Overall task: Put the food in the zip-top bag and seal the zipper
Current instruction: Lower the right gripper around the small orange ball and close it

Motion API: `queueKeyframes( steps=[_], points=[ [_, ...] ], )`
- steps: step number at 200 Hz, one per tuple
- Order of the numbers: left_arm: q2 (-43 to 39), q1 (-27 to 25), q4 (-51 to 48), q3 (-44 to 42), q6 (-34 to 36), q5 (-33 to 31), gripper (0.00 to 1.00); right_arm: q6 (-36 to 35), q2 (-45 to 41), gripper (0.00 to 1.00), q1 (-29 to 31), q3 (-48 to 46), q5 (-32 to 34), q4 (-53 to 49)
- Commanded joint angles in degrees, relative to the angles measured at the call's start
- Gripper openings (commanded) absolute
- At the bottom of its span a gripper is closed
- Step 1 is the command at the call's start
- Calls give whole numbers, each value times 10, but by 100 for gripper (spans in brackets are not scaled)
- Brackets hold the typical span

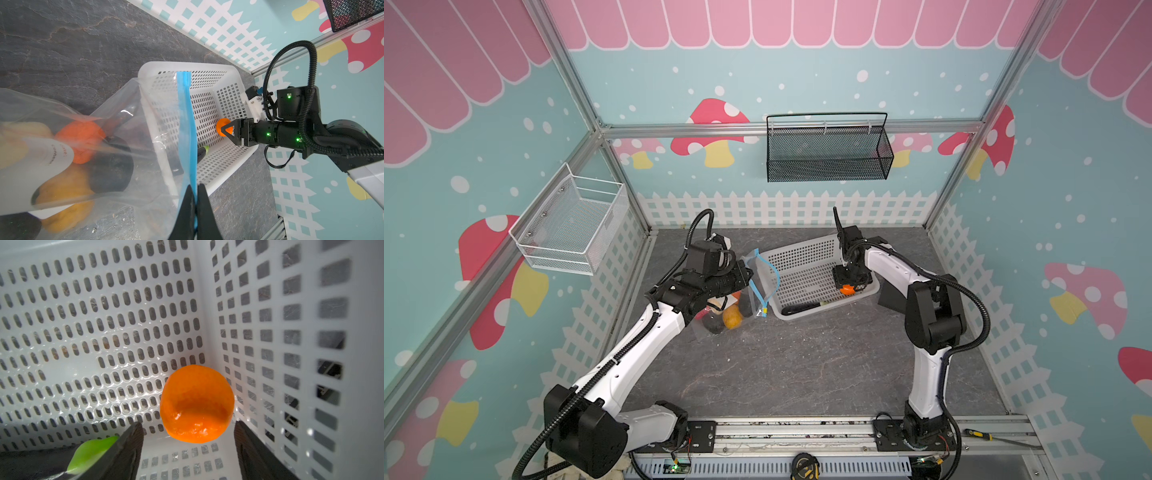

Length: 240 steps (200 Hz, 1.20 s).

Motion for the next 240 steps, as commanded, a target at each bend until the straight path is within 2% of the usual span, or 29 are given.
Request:
queueKeyframes(
  steps=[1, 82, 162, 195, 240],
  points=[
    [-1, 3, 9, -4, -3, 0, 0, -7, 10, 72, -5, -7, -9, 0],
    [4, 3, 10, -1, -3, 1, 0, -8, 22, 70, -6, -12, -53, 16],
    [5, 3, 10, 0, -4, 3, 0, -10, 22, 90, -6, -12, -66, 19],
    [5, 3, 11, -1, -4, 3, 0, -10, 25, 90, -6, -12, -68, 21],
    [5, 3, 10, 0, -5, 0, 0, -12, 29, 83, -5, -16, -85, 26]
  ],
)
